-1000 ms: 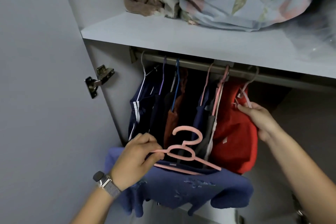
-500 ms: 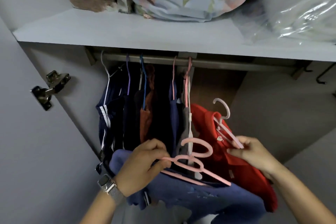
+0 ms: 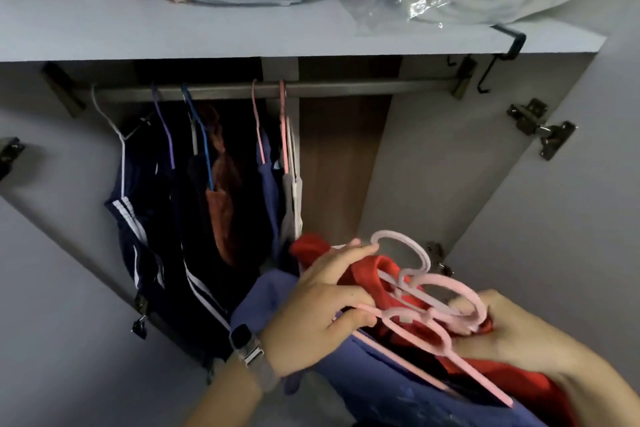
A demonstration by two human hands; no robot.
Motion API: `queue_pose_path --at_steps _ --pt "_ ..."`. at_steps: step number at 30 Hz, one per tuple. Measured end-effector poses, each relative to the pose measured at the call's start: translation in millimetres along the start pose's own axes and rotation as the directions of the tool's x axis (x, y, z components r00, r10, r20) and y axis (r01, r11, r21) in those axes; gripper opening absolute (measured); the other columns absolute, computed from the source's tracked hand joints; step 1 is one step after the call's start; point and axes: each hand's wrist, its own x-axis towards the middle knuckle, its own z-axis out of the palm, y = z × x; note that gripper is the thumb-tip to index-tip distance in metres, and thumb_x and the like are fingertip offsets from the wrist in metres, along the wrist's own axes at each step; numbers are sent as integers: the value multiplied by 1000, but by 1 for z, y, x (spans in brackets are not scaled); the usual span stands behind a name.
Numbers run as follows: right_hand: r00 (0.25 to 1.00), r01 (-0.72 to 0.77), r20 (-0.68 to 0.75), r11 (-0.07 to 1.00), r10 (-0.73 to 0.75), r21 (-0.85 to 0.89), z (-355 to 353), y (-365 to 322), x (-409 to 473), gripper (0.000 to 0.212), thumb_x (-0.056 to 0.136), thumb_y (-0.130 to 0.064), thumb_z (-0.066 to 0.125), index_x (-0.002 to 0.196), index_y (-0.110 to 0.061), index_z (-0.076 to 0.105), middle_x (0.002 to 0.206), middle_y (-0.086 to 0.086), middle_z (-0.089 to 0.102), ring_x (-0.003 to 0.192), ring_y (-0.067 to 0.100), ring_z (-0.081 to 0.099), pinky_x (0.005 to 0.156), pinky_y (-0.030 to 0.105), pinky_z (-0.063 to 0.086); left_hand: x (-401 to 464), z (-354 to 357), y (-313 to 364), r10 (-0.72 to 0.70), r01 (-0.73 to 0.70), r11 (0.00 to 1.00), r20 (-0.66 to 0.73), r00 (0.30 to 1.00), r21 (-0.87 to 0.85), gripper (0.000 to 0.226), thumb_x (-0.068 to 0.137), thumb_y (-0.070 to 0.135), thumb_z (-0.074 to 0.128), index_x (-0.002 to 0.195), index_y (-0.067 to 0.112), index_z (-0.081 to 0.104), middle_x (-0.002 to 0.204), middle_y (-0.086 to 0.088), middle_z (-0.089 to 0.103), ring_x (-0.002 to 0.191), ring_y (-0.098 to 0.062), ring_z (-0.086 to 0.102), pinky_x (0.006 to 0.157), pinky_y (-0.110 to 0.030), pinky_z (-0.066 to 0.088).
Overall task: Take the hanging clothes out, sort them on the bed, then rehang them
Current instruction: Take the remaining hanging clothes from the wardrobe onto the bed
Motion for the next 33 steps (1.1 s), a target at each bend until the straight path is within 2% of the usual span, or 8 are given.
queue_pose_path --at_steps 2,5,8,12,17,21,29,33 --pt "997 35 63 999 -35 12 2 -13 -11 35 75 -30 79 74 -1 59 62 -5 45 61 7 40 61 21 35 4 7 9 10 -10 999 0 1000 53 22 87 40 52 83 25 68 144 18 34 136 -2 26 115 -31 13" --pt "994 47 93 997 -53 58 -1 -15 -23 30 82 -19 74 96 1 56 79 -5 61 73 8 50 64 38 41 6 9 22 0 -1 991 11 1000 136 20 86 44 52 88 30 67 119 16 51 109 -3 44 101 -27 29" --pt "994 67 87 995 -73 67 -6 -16 -31 7 91 -25 63 90 -26 70 72 -17 62 70 -3 52 70 15 41 5 9 35 -38 30 988 49 998 154 18 85 45 51 91 34 65 115 21 46 102 2 43 93 -23 32" --pt "997 73 37 997 -72 -29 -22 -5 -38 60 80 -67 57 67 -10 64 63 4 57 67 14 51 69 26 40 7 17 54 -29 14 985 87 996 172 22 89 46 48 92 32 65 123 28 43 114 1 45 95 -34 36" --pt "993 111 1 965 -114 -237 -41 5 -53 51 79 -76 49 68 -29 66 78 4 57 75 9 53 74 30 39 7 23 69 25 -27 998 30 999 60 22 91 34 52 90 19 68 114 22 46 106 -3 51 89 -31 44" --pt "980 166 -53 940 -190 -299 -55 16 -67 37 84 -69 48 66 -40 62 93 -11 44 92 14 49 83 26 39 2 25 75 -1 1 1000 -11 1000 16 30 94 35 48 92 12 67 111 17 47 103 -7 54 89 -26 44" --pt "983 140 -79 954 -166 -267 -57 8 -81 38 86 -63 50 63 -35 60 81 -8 56 75 7 54 74 23 41 -3 34 92 -87 90 995 73 994 -46 27 92 39 50 94 20 69 119 11 51 105 -10 57 87 -23 46" --pt "995 76 -39 973 -87 -219 -55 4 -99 5 90 -31 62 93 -32 66 88 -4 68 80 8 61 78 25 49 -5 35 89 -65 72 994 85 994 -78 21 91 39 52 92 26 68 101 13 58 95 -8 61 82 -24 47"
